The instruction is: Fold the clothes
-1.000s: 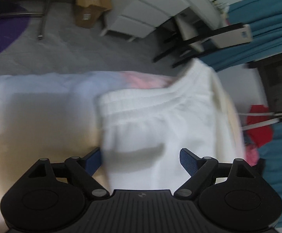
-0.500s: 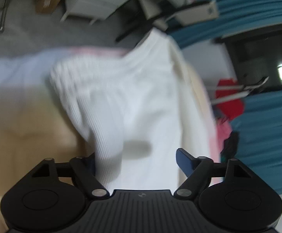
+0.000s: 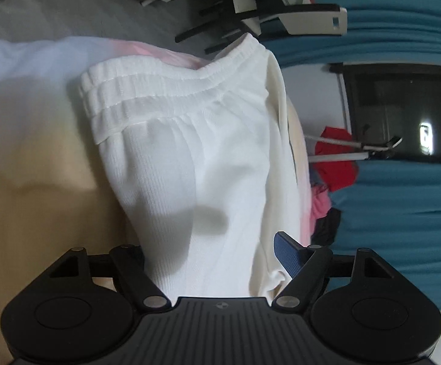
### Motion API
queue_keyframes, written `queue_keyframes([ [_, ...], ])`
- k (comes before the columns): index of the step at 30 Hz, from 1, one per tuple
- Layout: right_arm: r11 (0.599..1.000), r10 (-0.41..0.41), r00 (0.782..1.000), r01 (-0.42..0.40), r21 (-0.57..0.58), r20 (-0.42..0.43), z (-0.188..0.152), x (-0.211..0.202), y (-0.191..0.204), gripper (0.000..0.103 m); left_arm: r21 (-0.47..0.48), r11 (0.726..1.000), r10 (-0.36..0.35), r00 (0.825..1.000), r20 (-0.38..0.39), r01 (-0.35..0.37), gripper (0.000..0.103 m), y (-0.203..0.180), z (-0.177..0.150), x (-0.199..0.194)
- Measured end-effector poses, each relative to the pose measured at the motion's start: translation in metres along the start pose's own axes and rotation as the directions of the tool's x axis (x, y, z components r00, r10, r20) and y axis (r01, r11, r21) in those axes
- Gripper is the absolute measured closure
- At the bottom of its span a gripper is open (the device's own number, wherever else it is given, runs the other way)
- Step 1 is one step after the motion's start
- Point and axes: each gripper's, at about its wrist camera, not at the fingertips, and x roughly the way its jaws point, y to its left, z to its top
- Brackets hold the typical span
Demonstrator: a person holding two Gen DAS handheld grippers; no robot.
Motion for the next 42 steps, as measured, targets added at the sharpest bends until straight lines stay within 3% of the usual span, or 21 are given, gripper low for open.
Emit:
queue_keyframes([
  [2,0.998,0.054,0.998,-0.054,-0.016,-0.021,-0.004,0.008,0.006,0.057,0.016,0.999,0.034,0.999,-0.004,-0.034,0.029,-0.001,0.002,0.006],
  [6,0.988,0.041,0.996,-0.029,-0.150,0.074,-0.006,0.003,0.029,0.090,0.049,0.994,0.100,0.995,-0.011,-0.099,0.052,-0.001,0.007,0.018],
  [8,0.981,0.002,0.993,0.021,-0.194,0.117,-0.004,0.003,0.035,0.096,0.034,0.993,0.111,0.994,-0.018,-0.110,0.066,0.004,0.011,0.020],
  [10,0.973,-0.049,0.986,0.083,-0.216,0.161,-0.003,0.005,0.037,0.097,0.013,0.995,0.103,0.995,-0.013,-0.103,0.086,0.009,0.012,0.017],
  [13,0.979,-0.048,0.978,0.087,-0.184,0.204,-0.001,0.002,0.034,0.097,-0.007,0.998,0.060,0.998,0.036,-0.060,0.094,0.013,0.012,0.002],
  [17,0.958,-0.034,0.954,0.115,-0.261,0.298,-0.011,-0.010,0.052,0.097,0.033,0.999,-0.029,0.990,0.137,0.025,0.096,0.004,0.006,-0.020],
  [21,0.936,-0.008,0.922,0.144,-0.323,0.388,-0.019,-0.031,0.063,0.097,0.130,0.990,-0.083,0.977,0.196,0.058,0.097,-0.009,-0.003,-0.044],
  [25,0.925,0.018,0.908,0.144,-0.352,0.418,-0.024,-0.058,0.066,0.097,0.115,0.991,-0.094,0.976,0.198,0.072,0.097,-0.013,0.001,-0.057],
  [29,0.910,0.040,0.912,0.136,-0.392,0.409,-0.020,-0.049,0.105,0.097,0.146,0.987,-0.095,0.981,0.171,0.070,0.097,-0.048,0.019,-0.043],
  [35,0.839,0.098,0.904,0.149,-0.524,0.415,-0.013,0.010,0.217,0.097,0.208,0.978,-0.045,0.984,0.175,0.008,0.097,-0.135,0.069,0.029],
  [38,0.789,0.087,0.907,0.189,-0.585,0.411,-0.015,0.065,0.274,0.097,0.237,0.971,-0.003,0.984,0.179,-0.040,0.097,-0.179,0.097,0.076],
  [42,0.728,0.046,0.913,0.246,-0.640,0.404,-0.022,0.154,0.321,0.097,0.260,0.957,0.082,0.978,0.190,-0.131,0.096,-0.203,0.135,0.158],
])
